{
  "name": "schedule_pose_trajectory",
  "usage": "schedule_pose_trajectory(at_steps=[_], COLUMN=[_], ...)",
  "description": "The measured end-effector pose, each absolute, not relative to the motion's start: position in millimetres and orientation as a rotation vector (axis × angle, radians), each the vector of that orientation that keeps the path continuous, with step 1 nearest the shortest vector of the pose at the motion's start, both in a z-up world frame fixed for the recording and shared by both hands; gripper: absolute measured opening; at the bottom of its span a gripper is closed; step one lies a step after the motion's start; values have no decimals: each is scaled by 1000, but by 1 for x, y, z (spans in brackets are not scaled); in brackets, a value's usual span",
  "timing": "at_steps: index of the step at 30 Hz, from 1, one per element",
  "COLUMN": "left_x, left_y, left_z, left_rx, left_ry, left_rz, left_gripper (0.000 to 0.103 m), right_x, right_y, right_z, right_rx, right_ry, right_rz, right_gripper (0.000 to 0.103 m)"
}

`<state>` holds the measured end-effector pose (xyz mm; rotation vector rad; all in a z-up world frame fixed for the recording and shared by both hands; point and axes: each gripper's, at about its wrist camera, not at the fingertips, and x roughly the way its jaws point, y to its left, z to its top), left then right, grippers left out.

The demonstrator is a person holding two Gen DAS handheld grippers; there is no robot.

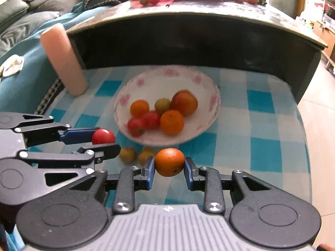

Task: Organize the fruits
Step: 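Carry the cherry tomato and mandarin into the plate and open both tools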

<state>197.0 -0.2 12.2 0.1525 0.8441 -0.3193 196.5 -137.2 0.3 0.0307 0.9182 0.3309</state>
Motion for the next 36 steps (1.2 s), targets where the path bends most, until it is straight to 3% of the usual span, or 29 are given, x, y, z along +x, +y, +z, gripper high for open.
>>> schedule_pose_trajectory(at_steps=[29, 36], left_x=[256, 257], left_y=[1, 3], left_z=[5, 7], left_rx=[125, 117], left_ry=[839, 831], left_rz=[-264, -249], left_gripper=[35, 42], right_x=[272, 273], right_y=[-141, -143], right_z=[-9, -8], right_rx=[141, 160], right_ry=[906, 903], right_rz=[263, 257], right_gripper=[45, 45])
